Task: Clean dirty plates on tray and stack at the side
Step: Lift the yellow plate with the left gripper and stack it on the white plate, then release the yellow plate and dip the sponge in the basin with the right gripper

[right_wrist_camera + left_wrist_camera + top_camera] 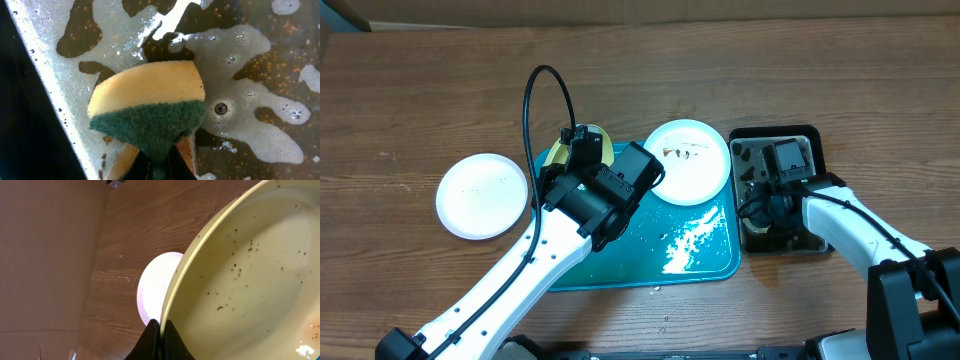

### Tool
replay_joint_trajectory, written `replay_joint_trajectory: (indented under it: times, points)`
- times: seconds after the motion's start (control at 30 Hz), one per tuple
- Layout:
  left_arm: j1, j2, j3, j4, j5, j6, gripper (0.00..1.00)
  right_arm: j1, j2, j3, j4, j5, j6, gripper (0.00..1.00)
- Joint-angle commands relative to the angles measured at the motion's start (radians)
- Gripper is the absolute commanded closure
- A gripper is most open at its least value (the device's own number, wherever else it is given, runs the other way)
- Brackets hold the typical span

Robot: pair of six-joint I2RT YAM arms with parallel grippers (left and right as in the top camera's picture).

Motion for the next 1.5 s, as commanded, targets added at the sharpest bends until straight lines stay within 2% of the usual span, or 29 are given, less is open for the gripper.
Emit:
replay_joint_trajectory:
  times: [0.0,0.17,0.33,0.47,0.67,0.83,0.97,1.1,1.23,1.27,1.37,1.47]
  points:
    - [-0.004,-0.001,0.021,0.001,-0.023,0.002,0.96,-0.001,-0.016,-0.018,-0.008,-0.024,0.005,0.96]
    - [0.031,-0.001,0.021,0.0,0.018,-0.021,0.96,-0.001,-0.016,-0.018,-0.009,-0.024,0.005,0.96]
    - [0.17,-0.001,0.021,0.0,0.156,-0.035,0.96,-0.001,-0.016,-0.018,-0.013,-0.024,0.001,0.96]
    - [0.345,-0.001,0.021,0.003,0.326,-0.035,0.96,-0.001,-0.016,-0.018,-0.016,-0.024,0.001,0.96]
    - [0.696,0.002,0.021,0.051,0.594,-0.031,0.96,-0.001,-0.016,-0.018,-0.017,-0.024,0.001,0.96]
    - [0.942,0.033,0.019,0.117,0.713,-0.031,0.96,-0.001,-0.016,-0.018,-0.024,-0.024,0.001,0.96]
    - [1.061,0.094,0.019,0.173,0.755,-0.032,0.96,-0.001,-0.016,-0.018,-0.028,-0.024,0.001,0.96]
    - [1.115,0.165,0.019,0.192,0.797,-0.031,0.95,-0.001,-0.016,-0.018,-0.028,-0.024,0.001,0.96]
    - [1.122,0.219,0.019,0.192,0.8,-0.031,0.87,-0.001,-0.016,-0.018,-0.028,-0.024,0.001,0.96]
    - [1.122,0.223,0.019,0.192,0.812,-0.03,0.83,-0.001,-0.016,-0.018,-0.028,-0.024,0.001,0.96]
    - [1.121,0.224,0.022,0.203,0.896,0.006,0.74,-0.001,-0.016,-0.018,-0.028,-0.024,0.001,0.96]
    - [1.115,0.214,0.024,0.207,1.028,0.057,0.72,-0.001,-0.016,-0.018,-0.028,-0.024,0.001,0.96]
